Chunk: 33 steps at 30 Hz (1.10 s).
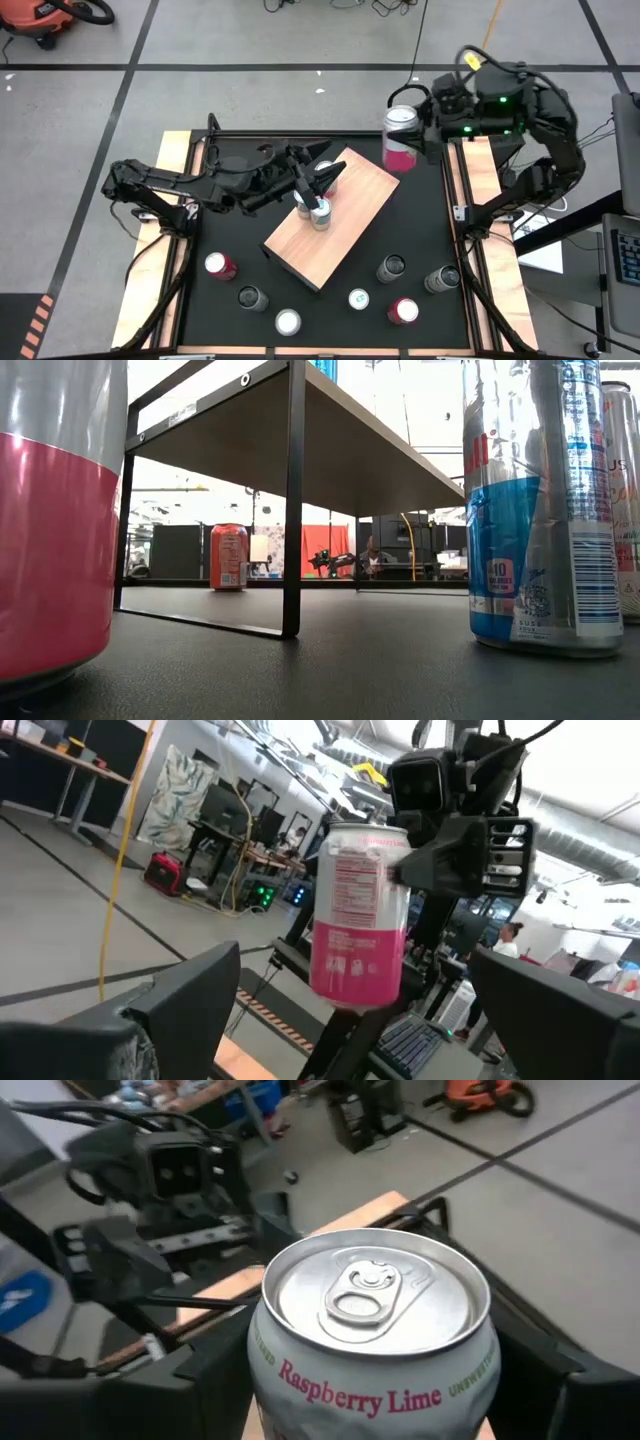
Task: Place canned beverage on shelf
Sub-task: Put the top pink-white soda can on the shelf aligned with the pink-white soda can
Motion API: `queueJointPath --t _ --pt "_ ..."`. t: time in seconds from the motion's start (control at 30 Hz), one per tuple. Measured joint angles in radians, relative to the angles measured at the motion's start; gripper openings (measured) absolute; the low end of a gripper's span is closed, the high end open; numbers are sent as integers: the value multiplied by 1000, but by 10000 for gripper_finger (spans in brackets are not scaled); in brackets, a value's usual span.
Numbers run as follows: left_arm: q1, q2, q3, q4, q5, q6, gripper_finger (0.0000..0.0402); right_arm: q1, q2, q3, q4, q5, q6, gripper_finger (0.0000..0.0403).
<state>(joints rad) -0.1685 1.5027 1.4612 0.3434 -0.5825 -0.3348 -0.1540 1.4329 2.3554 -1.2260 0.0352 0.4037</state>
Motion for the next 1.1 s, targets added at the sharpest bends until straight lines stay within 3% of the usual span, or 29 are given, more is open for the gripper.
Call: queueJointPath --t 0.23,0.4,0.57,1.1 --pt "-7 -19 0 -59 -26 0 396 80 -84 -2 -47 81 -35 277" --pt "-7 -30 0 -77 -33 0 396 167 -152 -105 -59 103 1 277" --pt "-11 -42 0 -80 -54 0 396 245 -231 -279 3 175 43 277" --pt "-37 -48 0 -156 -81 -52 396 385 -484 -960 563 331 32 277"
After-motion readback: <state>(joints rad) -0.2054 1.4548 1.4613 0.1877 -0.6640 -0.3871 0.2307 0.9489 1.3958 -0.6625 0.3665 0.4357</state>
